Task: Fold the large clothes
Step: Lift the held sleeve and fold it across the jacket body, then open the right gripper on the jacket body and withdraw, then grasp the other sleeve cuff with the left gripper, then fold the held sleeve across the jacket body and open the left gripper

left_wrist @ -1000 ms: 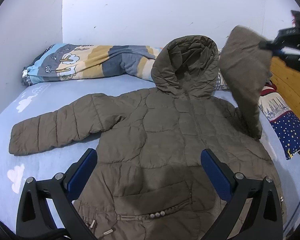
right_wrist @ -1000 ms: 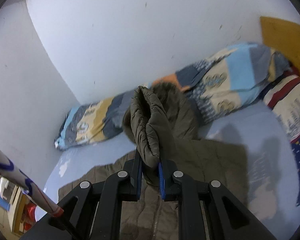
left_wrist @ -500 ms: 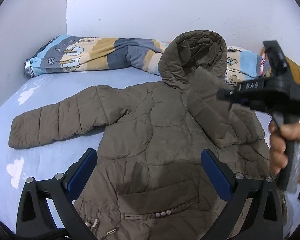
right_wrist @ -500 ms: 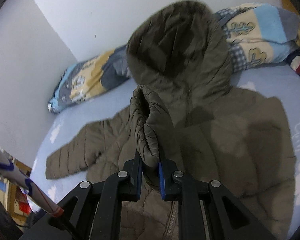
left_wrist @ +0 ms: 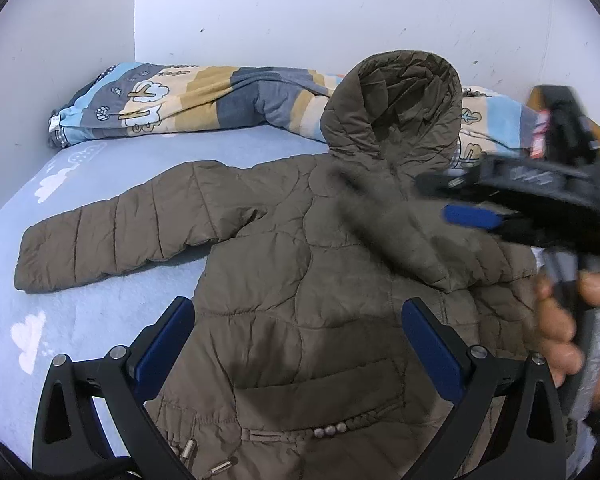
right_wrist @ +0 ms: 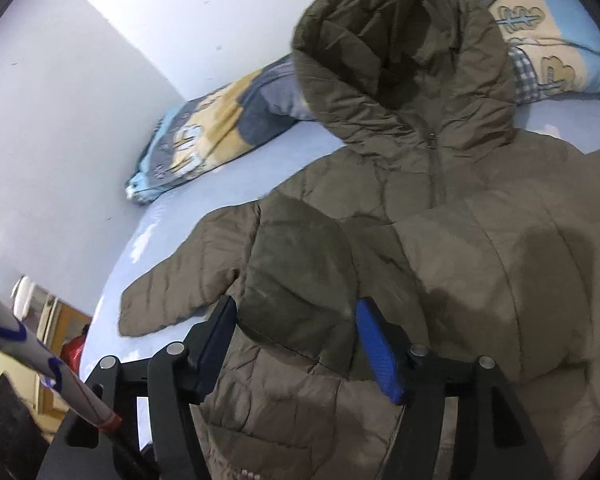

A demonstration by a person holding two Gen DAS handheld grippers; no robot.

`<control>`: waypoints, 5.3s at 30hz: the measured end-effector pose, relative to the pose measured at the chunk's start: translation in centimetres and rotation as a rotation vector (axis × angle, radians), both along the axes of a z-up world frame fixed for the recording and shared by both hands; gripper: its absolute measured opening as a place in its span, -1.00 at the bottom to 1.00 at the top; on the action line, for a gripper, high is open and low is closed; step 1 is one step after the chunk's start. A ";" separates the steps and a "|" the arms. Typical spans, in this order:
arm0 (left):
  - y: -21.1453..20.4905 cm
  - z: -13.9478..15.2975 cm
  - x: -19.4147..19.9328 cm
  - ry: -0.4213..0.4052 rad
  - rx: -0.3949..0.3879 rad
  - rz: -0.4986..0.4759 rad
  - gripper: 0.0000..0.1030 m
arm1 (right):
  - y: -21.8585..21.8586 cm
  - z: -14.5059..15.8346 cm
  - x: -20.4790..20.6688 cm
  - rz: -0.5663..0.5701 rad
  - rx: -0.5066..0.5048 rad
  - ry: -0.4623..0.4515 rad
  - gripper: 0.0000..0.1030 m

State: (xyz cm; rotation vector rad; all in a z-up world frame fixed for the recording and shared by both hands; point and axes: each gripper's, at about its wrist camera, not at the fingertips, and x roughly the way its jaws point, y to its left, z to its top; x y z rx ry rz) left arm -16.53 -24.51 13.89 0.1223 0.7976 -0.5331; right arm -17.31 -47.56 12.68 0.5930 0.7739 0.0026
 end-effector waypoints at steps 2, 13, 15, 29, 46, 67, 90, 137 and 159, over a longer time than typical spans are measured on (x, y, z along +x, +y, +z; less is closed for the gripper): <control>0.0 -0.3 0.3 0.007 0.004 0.005 1.00 | -0.9 0.7 -1.0 -0.003 0.008 -0.037 0.30; -0.8 -1.0 0.1 0.008 0.033 -0.013 1.00 | -14.2 -4.6 -6.0 -0.395 -0.232 0.275 0.30; -1.0 -1.2 0.1 0.009 0.041 -0.016 1.00 | -15.6 -6.7 -6.2 -0.409 -0.226 0.343 0.30; -0.1 -0.8 0.5 0.021 0.023 0.006 1.00 | -2.9 -2.2 -1.4 -0.136 -0.364 0.163 0.29; 2.2 0.9 0.5 0.009 -0.033 0.027 1.00 | 1.5 -2.4 -1.8 -0.115 -0.276 0.199 0.34; 8.9 -0.7 7.0 0.046 0.029 0.280 1.00 | 3.8 -2.6 -18.1 -0.203 -0.201 0.207 0.36; 22.8 -4.0 13.7 0.256 -0.148 0.512 1.00 | 4.5 -1.5 -17.8 -0.169 -0.256 0.214 0.36; 23.7 2.5 17.3 -0.007 -0.552 0.492 -0.70 | -2.3 -1.2 -20.9 -0.443 -0.129 0.184 0.36; -4.4 10.9 3.4 -0.082 -0.287 -0.106 -0.70 | -5.7 1.0 -24.8 -0.560 -0.069 0.099 0.36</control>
